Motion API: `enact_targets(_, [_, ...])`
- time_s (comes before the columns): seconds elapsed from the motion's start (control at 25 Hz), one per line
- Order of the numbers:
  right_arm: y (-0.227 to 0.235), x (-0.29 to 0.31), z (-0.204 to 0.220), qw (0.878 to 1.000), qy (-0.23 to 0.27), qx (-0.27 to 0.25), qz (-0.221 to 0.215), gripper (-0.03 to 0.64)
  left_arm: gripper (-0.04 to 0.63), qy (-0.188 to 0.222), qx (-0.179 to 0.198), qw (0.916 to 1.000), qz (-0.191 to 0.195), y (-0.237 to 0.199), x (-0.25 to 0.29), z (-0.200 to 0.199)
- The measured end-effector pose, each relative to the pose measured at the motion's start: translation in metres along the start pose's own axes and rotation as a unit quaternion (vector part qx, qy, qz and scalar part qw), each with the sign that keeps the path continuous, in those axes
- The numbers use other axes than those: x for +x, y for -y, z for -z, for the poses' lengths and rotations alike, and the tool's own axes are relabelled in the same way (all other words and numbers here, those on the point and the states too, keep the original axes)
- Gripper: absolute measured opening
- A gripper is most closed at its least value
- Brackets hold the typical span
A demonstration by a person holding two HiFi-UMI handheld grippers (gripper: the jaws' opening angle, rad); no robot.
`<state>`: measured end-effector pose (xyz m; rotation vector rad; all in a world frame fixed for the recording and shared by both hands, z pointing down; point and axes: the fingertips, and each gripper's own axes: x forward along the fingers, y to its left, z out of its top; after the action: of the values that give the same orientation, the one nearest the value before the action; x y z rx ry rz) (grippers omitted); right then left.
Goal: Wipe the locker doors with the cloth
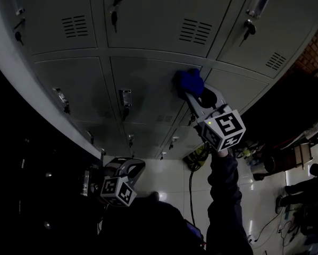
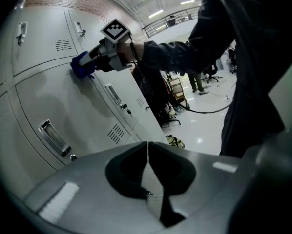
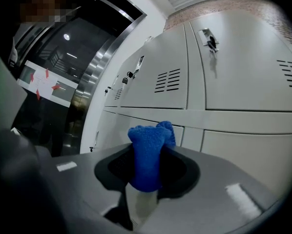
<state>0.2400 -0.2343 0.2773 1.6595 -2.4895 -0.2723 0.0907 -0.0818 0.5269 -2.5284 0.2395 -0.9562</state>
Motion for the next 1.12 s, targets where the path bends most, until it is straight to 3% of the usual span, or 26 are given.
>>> enact_targets(0.68, [-0.15,0.132,-0.009,0.997,0.012,0.011,-0.069,0.115,0.003,-0.015,0.01,0.9998,0.01,-0.045,-0.077,0.099])
enact_targets(1.12, [-0.151,0.147,-0.005,0.998,0.009,0.016,-0.066,0.115,0.003,-0.021,0.009,0.9996,0.017,-0.051,-0.084,0.115])
